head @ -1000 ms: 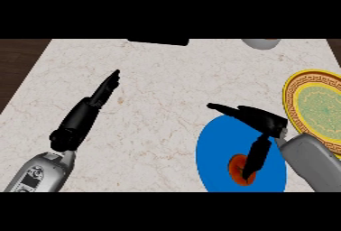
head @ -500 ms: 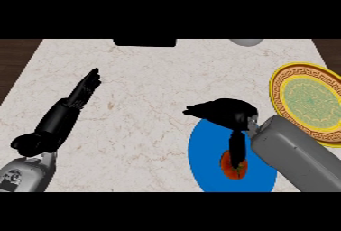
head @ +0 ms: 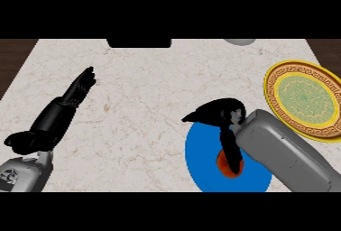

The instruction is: Pick the tomato from the plate and place it in the plate

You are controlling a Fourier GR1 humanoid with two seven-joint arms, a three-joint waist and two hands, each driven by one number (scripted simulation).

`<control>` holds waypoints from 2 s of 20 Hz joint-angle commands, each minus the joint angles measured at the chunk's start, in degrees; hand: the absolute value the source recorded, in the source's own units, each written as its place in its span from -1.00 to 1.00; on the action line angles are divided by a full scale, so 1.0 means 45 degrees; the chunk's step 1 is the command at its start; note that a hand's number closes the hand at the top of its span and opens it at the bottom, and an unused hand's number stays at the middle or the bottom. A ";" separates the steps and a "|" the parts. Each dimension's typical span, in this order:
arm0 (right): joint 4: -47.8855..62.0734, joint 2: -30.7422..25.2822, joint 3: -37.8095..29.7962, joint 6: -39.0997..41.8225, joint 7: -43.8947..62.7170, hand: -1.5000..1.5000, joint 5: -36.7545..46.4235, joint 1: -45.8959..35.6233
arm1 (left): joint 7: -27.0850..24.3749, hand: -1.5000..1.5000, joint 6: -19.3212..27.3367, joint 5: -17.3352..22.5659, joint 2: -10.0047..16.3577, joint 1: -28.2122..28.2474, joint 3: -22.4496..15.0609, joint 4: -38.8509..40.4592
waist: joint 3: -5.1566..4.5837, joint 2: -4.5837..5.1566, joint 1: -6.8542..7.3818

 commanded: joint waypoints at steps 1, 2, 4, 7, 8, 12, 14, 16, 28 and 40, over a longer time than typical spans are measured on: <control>0.0664 0.0862 -0.0265 0.1704 0.2569 -1.00 -0.1082 -0.0884 | 0.0342 0.00 -0.0359 0.0191 0.0244 -0.0099 0.0380 -0.0290 | 0.0002 -0.0003 0.0035; -0.0091 0.0310 -0.0378 0.1807 0.2785 -1.00 -0.1051 -0.0638 | 0.0457 0.00 -0.0325 0.0174 0.0160 0.0536 0.0254 -0.0802 | 0.0008 -0.0029 0.0003; 0.0676 0.0897 -0.0648 0.1724 0.3298 -1.00 -0.0989 -0.1285 | 0.0448 0.00 -0.0143 -0.0021 -0.0287 -0.0219 0.0323 -0.0280 | 0.0011 0.0018 -0.0008; 0.2409 0.0996 -0.1139 0.1845 0.2443 -1.00 -0.0556 -0.1983 | -0.0671 0.00 -0.0484 -0.0359 -0.0440 0.0223 0.0366 0.0625 | 0.0013 0.0081 0.0083; 0.2208 0.0443 -0.1449 0.2279 0.2739 -1.00 -0.0921 -0.2219 | 0.1029 0.00 0.0353 -0.0822 -0.0735 0.0162 -0.0321 -0.1144 | 0.0021 0.0028 0.0090; 0.1605 0.0599 -0.1374 0.1832 0.2606 -1.00 -0.0111 -0.0967 | 0.1242 0.00 -0.0673 -0.0044 -0.0194 0.0011 0.0887 -0.1075 | 0.0023 0.0039 0.0018; 0.2317 0.1348 -0.1705 0.2067 0.2883 -1.00 -0.0253 -0.1487 | 0.0500 0.00 -0.1023 -0.0243 -0.0207 0.0666 0.0889 -0.1018 | 0.0020 0.0048 0.0088; 0.3453 0.1619 -0.1905 0.2224 0.2282 -1.00 -0.0009 -0.1950 | 0.0353 0.00 -0.0980 -0.0466 -0.0536 0.0902 0.0607 -0.1141 | 0.0021 0.0073 0.0145; 0.2774 0.1476 -0.0923 0.3356 0.1516 -1.00 0.1522 -0.0184 | 0.0727 0.00 -0.0931 -0.1143 -0.1290 -0.0472 0.1011 -0.0094 | 0.0022 0.0068 -0.0006; 0.2787 0.1126 -0.0365 0.3929 -0.0128 -1.00 0.3371 0.1137 | 0.1245 0.00 -0.1373 -0.1357 -0.1710 0.0448 0.1163 -0.1503 | 0.0027 0.0058 0.0087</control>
